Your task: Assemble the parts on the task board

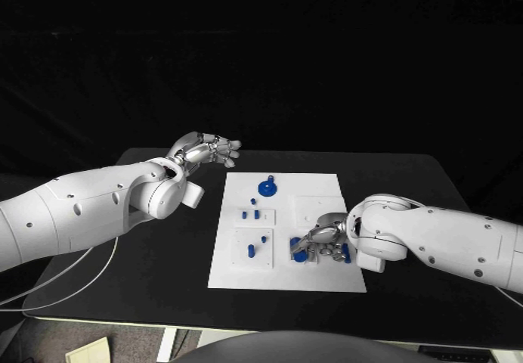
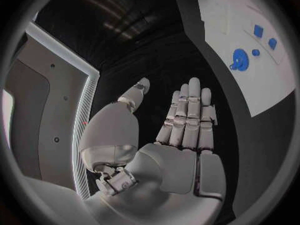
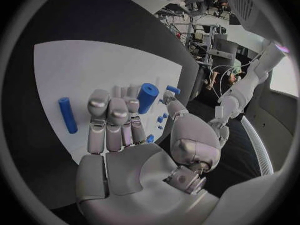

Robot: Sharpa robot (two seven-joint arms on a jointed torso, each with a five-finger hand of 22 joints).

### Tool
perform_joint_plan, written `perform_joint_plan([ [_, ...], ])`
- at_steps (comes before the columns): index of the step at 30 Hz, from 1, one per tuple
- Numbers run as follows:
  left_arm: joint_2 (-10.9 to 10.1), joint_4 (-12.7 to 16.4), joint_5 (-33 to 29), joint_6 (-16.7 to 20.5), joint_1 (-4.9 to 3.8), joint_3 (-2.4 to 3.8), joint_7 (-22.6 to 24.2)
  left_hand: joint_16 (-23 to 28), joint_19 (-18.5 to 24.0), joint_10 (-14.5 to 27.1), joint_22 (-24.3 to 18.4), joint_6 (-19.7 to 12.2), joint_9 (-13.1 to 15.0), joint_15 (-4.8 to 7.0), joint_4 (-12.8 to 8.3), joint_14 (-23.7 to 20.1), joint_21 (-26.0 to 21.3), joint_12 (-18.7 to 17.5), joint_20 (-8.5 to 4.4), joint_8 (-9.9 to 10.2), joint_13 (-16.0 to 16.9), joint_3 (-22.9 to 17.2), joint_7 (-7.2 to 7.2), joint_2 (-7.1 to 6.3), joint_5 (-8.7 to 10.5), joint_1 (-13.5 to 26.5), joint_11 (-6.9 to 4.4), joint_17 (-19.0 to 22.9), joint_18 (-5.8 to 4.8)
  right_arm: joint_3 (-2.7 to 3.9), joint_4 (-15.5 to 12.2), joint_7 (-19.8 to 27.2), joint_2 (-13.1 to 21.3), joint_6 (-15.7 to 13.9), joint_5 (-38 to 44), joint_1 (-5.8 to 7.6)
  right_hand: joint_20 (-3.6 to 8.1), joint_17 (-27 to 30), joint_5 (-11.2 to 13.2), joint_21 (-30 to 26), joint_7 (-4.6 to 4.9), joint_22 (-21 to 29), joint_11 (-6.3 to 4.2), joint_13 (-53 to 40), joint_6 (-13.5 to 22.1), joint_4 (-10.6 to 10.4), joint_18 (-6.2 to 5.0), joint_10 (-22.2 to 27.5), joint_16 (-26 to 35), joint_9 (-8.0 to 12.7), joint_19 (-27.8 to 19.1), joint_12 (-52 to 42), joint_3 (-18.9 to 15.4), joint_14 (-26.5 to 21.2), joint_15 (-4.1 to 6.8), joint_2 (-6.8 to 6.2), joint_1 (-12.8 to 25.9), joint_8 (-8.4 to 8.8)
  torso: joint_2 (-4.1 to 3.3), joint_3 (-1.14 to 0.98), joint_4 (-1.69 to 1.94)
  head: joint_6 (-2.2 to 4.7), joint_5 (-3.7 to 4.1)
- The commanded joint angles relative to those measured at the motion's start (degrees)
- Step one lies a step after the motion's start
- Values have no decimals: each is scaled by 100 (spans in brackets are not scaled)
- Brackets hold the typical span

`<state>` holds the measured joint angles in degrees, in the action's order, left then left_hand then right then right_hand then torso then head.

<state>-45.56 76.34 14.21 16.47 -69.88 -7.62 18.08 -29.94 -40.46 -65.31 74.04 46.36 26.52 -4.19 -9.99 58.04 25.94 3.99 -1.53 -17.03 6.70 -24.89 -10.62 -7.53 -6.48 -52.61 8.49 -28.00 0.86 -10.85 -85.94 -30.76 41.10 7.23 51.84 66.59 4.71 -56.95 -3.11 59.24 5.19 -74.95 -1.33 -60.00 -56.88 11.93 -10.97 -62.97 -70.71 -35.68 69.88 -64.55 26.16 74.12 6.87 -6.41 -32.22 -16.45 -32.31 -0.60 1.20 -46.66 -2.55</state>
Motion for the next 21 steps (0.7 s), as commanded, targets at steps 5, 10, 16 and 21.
perform_joint_plan([
  [5, 9, -11, -44, -65, -2, 5, 16, 31, -30, 21, 7, -43, -7, 1, -3, 31, -28, 28, 2, -27, -9, 1, 2, 55, -33, 2, -22, -9, 25, 4, -190, 485, 186, 230, 391, -9, 27, -11, 26, -35, -2, -48, 9, -2, 9, 449, -403, 15, 53, -12, 10, 37, 31, 16, 48, 191, -412, 31, 6, -2, -3, 7, 15],
  [10, 4, -14, -44, -75, -2, 5, 13, 32, -32, 21, 8, -45, -8, 2, -5, 32, -30, 28, 1, -26, -9, 2, 1, 56, -34, 0, -22, -12, 25, 11, -241, 578, 262, 264, 515, -9, -1, -15, 29, -31, 4, -44, 15, -2, -11, 475, -403, -3, 66, -27, 34, 39, 28, 32, 40, 150, -904, 38, 3, -2, -1, 8, 15],
  [16, 2, -25, -44, -79, -2, 5, 9, 34, -33, 20, 9, -46, -9, 2, -8, 33, -31, 28, 1, -26, -9, 1, 1, 59, -35, -2, -23, -14, 26, 12, -256, 625, 272, 270, 544, -9, -37, -19, 30, -36, 4, -40, 16, 0, -39, 470, -403, -15, 78, -37, 43, 43, 1, 40, 37, 164, -1250, 44, 0, 0, 3, 15, 18],
  [21, 4, -23, -44, -86, -2, 5, 6, 35, -34, 20, 10, -47, -9, 3, -11, 35, -33, 29, 0, -26, -9, 0, 1, 62, -36, -5, -23, -17, 26, 12, -238, 636, 253, 216, 560, -9, -61, -21, 30, -43, -1, -31, 13, 3, -76, 425, -400, -37, 86, -42, 57, 43, 58, 49, 38, 348, -1381, 41, 2, 2, 4, 12, 23],
])
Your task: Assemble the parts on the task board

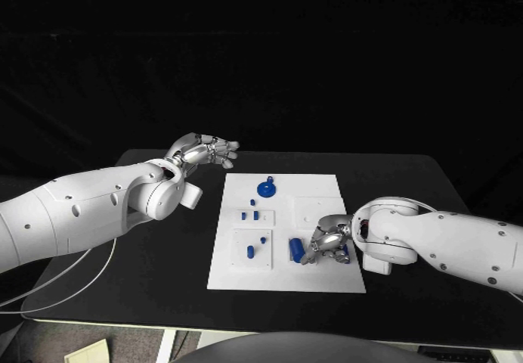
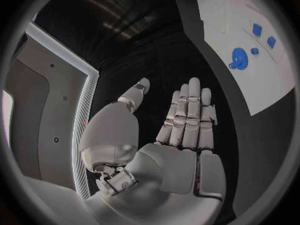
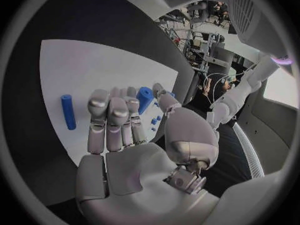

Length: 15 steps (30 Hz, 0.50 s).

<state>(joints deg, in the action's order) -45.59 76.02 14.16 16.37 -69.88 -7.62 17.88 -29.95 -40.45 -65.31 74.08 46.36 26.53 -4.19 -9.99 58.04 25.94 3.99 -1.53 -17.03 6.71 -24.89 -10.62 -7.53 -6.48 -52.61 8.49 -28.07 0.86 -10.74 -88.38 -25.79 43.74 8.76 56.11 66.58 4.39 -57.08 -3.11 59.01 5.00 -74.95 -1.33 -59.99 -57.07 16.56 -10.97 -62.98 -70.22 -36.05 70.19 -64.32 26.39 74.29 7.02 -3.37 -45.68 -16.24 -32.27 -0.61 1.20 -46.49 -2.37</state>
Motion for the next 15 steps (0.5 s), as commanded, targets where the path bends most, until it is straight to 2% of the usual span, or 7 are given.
perform_joint_plan([
  [1, 8, 10, -40, -75, -2, 5, 26, 36, -34, 20, 6, -47, -10, 3, -12, 35, -33, 29, 0, -26, -10, 0, 1, 63, -36, -5, -23, -10, 26, 1, 13, 125, -15, 62, 130, -7, -37, -7, 30, -24, 18, -27, 13, 4, -65, -75, -398, -40, 39, -5, 27, 23, 44, 33, 22, 104, -9, 20, -1, 3, 3, -5, 5],
  [4, 10, 9, -40, -82, -2, 5, 21, 36, -35, 20, 7, -47, -10, 3, -12, 35, -34, 29, 0, -26, -10, 0, 1, 64, -37, -6, -23, -11, 26, 1, 38, 79, -37, 58, 110, -8, -77, -4, 29, -45, 20, -15, 16, 12, -85, -334, -390, -53, 53, 3, 23, 33, 72, 35, 16, 323, 221, 32, -3, 5, 6, -10, 5],
  [6, 13, 6, -41, -95, -2, 5, 17, 40, -39, 19, 9, -48, -10, 4, -12, 37, -36, 30, -1, -27, -10, -9, 1, 93, -46, -13, -23, -17, 27, 1, 50, 70, -54, 54, 109, -8, -83, -5, 28, -55, 12, -14, 8, 14, -100, -530, -381, -59, 58, 12, 13, 38, 200, 37, 23, 399, 304, 43, -3, 5, 7, -16, -1],
  [7, 10, 8, -43, -105, -2, 5, 15, 44, -42, 19, 12, -49, -11, 4, -14, 39, -39, 30, -1, -27, -10, -16, 0, 116, -54, -20, -23, -21, 27, 1, 57, 68, -62, 61, 109, -8, -82, -5, 28, -55, 10, -16, 6, 15, -104, -582, -390, -62, 60, 14, 10, 39, 268, 37, 25, 415, 300, 48, -3, 5, 8, -17, -2],
  [10, 9, 17, -45, -119, -2, 5, 2, 52, -43, 21, 16, -53, -13, 4, -30, 40, -46, 29, -1, -27, -11, -25, -1, 140, -70, -41, -23, -30, 26, 1, 86, 74, -93, 80, 108, -8, -99, -15, 29, -30, 9, -42, 5, 10, -137, -857, -403, -79, 61, 28, 13, 39, 790, 45, 25, 371, 235, 70, -3, 5, 8, -21, -2],
  [12, 11, 18, -45, -119, -2, 5, -1, 55, -43, 22, 18, -54, -13, 4, -38, 40, -49, 29, -1, -27, -11, -27, -1, 142, -75, -48, -22, -33, 26, 1, 94, 78, -108, 82, 101, -8, -106, -19, 29, -17, 10, -52, 7, 7, -146, -918, -403, -85, 60, 30, 19, 36, 957, 49, 23, 362, 211, 76, -3, 5, 9, -23, -1],
  [15, 25, 13, -45, -121, -2, 5, -10, 67, -47, 22, 28, -56, -15, 3, -75, 43, -58, 29, 0, -29, -12, -37, -3, 165, -110, -87, -21, -49, 24, 1, 111, 83, -144, 120, 72, -8, -119, -23, 26, -14, 8, -59, 5, 6, -171, -1084, -402, -99, 64, 40, 9, 39, 1495, 50, 23, 481, 115, 88, -2, 6, 6, -26, -8],
])
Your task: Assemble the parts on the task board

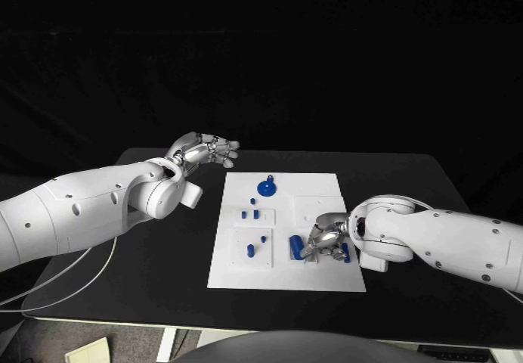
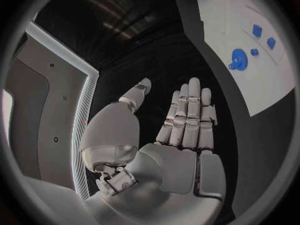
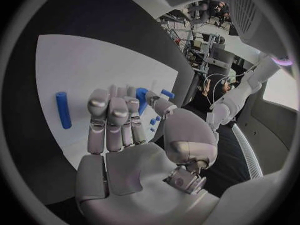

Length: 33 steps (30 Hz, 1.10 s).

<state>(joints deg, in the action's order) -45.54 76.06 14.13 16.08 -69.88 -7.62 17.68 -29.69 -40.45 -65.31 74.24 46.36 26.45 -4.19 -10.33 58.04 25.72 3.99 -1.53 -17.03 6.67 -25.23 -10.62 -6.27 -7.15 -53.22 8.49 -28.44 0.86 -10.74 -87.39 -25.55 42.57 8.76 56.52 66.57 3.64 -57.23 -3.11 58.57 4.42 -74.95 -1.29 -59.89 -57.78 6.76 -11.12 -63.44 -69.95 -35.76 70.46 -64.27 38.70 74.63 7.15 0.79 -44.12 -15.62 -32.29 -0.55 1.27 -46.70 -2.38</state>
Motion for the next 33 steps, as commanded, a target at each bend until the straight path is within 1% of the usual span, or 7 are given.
perform_joint_plan([
  [1, 21, 10, -42, -96, -2, 5, 7, 44, -49, 22, 13, -56, -8, 3, -47, 44, -38, 30, 1, -30, -8, -6, -3, 45, -52, -32, -21, -15, 24, 0, 15, 60, -37, 124, 31, -8, -59, -11, 20, 43, 72, -69, 7, -7, -105, -150, -387, -56, 34, 19, -18, 32, 436, 17, 3, 77, 0, 36, 0, 2, -1, -7, -10],
  [6, 13, 19, -42, -100, -2, 5, -6, 50, -51, 23, 19, -56, -9, 2, -64, 46, -42, 30, 1, -31, -8, -7, -3, 52, -70, -45, -21, -22, 22, -1, 54, 50, -79, 195, 29, -8, -85, -22, 31, 97, 79, -88, 14, -21, -128, -111, -388, -70, 28, 32, 5, 24, 809, 27, -6, 54, 150, 49, -2, -2, -1, -8, -11],
  [17, 21, 12, -42, -94, -3, 5, -29, 56, -53, 22, 24, -56, -9, 2, -82, 47, -46, 30, 2, -33, -9, -7, -3, 55, -81, -57, -21, -30, 21, -1, 56, 70, -118, 369, -10, -9, -88, -26, 29, 128, 83, -86, 18, -30, -138, 101, -388, -82, 28, 33, 27, 19, 860, 39, -10, -5, 209, 51, -3, -2, -4, -18, -11],
  [18, 21, 11, -42, -98, -3, 5, -32, 56, -53, 23, 24, -56, -9, 2, -82, 47, -47, 30, 2, -33, -9, -7, -3, 56, -82, -58, -21, -30, 21, -2, 57, 64, -113, 372, -10, -9, -93, -26, 24, 136, 81, -84, 27, -33, -139, 233, -388, -83, 28, 35, 32, 19, 770, 45, -14, -30, 237, 53, -3, -1, -5, -21, -11],
  [22, 23, 5, -42, -95, -3, 5, -34, 57, -54, 23, 25, -56, -9, 2, -84, 47, -47, 30, 2, -33, -9, -7, -3, 58, -83, -58, -21, -32, 21, -2, 58, 47, -94, 424, -10, -9, -104, -22, -40, 135, 88, -74, 28, -32, -143, 444, -388, -85, 38, 50, 33, 27, 548, 53, -19, -70, 316, 65, -2, 1, -5, -24, -3],
  [26, 17, 9, -42, -96, -3, 4, -41, 59, -55, 23, 27, -56, -10, 1, -88, 48, -48, 30, 2, -34, -9, -6, -3, 60, -85, -60, -20, -34, 20, -2, 40, 36, -59, 469, -9, -9, -102, -24, -365, 124, 88, -58, 24, -33, -153, 708, -388, -89, 48, 68, 37, 37, 214, 58, -16, -138, 372, 77, 0, -3, 0, -33, -5],
  [33, 17, 8, -42, -101, -3, 4, -44, 61, -56, 23, 28, -56, -10, 1, -91, 48, -49, 30, 2, -34, -9, -6, -3, 60, -86, -62, -20, -36, 20, -2, 19, 48, -15, 398, 0, -9, -93, -27, -581, 114, 82, -46, 20, -34, -164, 890, -388, -95, 55, 81, 45, 45, -88, 63, -12, -316, 358, 85, 1, -1, -5, -27, -5],
])
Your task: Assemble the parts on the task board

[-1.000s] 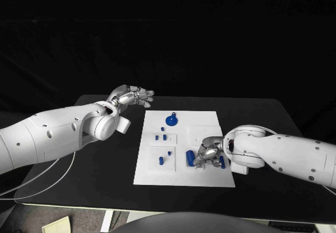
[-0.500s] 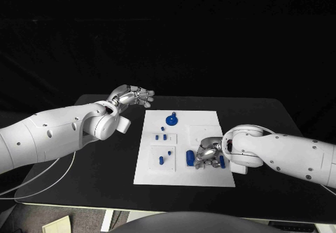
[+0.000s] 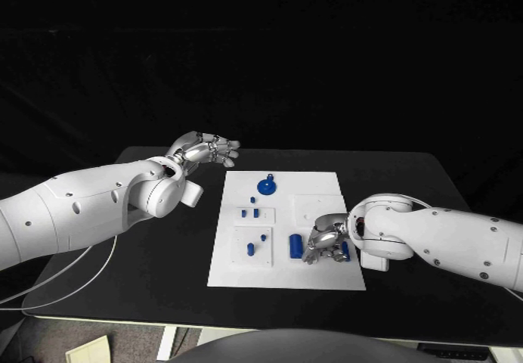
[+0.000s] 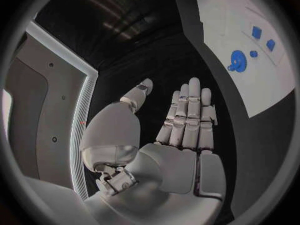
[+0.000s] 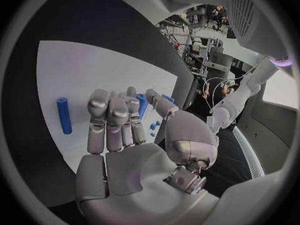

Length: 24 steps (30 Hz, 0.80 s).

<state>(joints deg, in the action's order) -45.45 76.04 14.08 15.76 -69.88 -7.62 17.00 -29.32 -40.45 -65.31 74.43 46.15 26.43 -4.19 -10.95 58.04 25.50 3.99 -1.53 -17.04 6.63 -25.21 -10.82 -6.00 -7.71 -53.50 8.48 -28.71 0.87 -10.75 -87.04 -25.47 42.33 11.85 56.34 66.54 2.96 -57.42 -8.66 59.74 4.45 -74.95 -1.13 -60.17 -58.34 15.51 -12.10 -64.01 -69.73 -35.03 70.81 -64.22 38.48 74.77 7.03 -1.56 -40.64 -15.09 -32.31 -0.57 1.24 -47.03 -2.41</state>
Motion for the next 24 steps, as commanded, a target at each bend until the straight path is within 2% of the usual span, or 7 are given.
perform_joint_plan([
  [1, 9, 11, -37, -68, -3, 4, 23, 24, -56, 23, 9, -36, -8, 1, -30, 49, -27, 30, 2, -34, -5, -7, 18, 33, -30, -35, -20, -9, 20, 0, -16, 45, 13, 67, 20, -6, -25, -8, -25, -5, 81, -45, 3, -7, -108, 20, -290, -38, 34, 9, 10, 41, -87, 50, 1, -97, 10, 32, 2, 1, -1, 6, -1],
  [4, 0, 13, -37, -71, -3, 4, 17, 25, -56, 23, 10, -36, -8, 1, -31, 49, -27, 30, 2, -34, -5, -7, 18, 34, -30, -36, -20, -10, 20, 0, -19, 63, 33, -31, 52, -6, -23, -8, 18, -14, 79, -38, 2, -6, -111, 3, -290, -39, 37, 15, 13, 46, -157, 51, 2, -111, 27, 35, 1, -1, 1, 8, -1],
  [12, -2, 17, -37, -79, -3, 4, 10, 27, -57, 22, 12, -36, -8, 1, -34, 49, -29, 31, 3, -35, -5, -6, 18, 36, -31, -36, -20, -13, 19, 0, -14, 36, -11, -240, 320, -6, -2, -15, 507, -44, 66, -20, -11, -8, -136, -139, -290, -53, 44, 36, 18, 53, -261, 51, 16, -106, 51, 45, 0, 1, 3, 7, 2],
  [20, -1, 15, -37, -85, -3, 4, 8, 29, -58, 21, 13, -35, -9, 1, -36, 50, -30, 31, 3, -35, -5, -5, 18, 39, -32, -35, -20, -15, 18, 0, -7, -27, -84, -249, 514, -7, 15, -20, 475, -49, 55, -20, -22, -12, -163, -207, -290, -69, 44, 46, 24, 52, -146, 53, 26, 5, -58, 44, 0, 2, 3, -6, 2],
  [24, -3, 20, -37, -87, -3, 5, 8, 31, -59, 21, 14, -35, -9, 0, -38, 50, -31, 32, 3, -36, -5, -4, 18, 41, -32, -35, -20, -17, 18, 0, 5, -46, -114, -256, 581, -11, 14, -21, 445, -48, 56, -22, -22, -14, -168, -209, -290, -73, 43, 49, 25, 51, -119, 54, 25, 4, -83, 45, 1, 2, 2, -16, -1],
])
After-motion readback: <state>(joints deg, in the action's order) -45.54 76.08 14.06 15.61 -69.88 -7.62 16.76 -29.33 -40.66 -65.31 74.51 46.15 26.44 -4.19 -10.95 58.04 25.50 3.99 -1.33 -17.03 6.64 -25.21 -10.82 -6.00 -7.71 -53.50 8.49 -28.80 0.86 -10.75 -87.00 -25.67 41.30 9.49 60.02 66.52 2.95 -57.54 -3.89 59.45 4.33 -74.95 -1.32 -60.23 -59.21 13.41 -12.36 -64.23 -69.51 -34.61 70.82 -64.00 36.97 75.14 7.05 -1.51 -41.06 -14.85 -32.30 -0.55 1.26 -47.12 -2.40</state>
